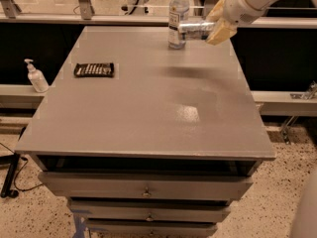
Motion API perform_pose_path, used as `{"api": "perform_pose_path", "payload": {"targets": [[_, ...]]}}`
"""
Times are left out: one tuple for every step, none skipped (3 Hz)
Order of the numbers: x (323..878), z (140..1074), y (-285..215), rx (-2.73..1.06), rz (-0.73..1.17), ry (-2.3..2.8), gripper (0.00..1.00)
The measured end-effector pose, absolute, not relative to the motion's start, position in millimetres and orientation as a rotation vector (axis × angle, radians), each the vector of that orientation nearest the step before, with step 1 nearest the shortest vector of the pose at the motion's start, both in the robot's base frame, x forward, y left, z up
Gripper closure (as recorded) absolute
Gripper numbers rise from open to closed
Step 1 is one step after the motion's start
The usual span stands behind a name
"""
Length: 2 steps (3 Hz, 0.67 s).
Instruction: Pick redbull can
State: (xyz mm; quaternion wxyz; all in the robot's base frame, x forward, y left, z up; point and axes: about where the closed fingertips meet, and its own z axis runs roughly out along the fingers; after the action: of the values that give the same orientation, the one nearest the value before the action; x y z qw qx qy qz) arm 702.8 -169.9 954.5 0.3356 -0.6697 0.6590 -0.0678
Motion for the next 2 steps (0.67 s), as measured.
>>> {"api": "perform_pose_path", "payload": {"targets": [[735, 931, -167, -1.812, -0.192, 1.695, 1.0], [755, 919, -165, -1.831, -0.191, 1.676, 1.0]]}}
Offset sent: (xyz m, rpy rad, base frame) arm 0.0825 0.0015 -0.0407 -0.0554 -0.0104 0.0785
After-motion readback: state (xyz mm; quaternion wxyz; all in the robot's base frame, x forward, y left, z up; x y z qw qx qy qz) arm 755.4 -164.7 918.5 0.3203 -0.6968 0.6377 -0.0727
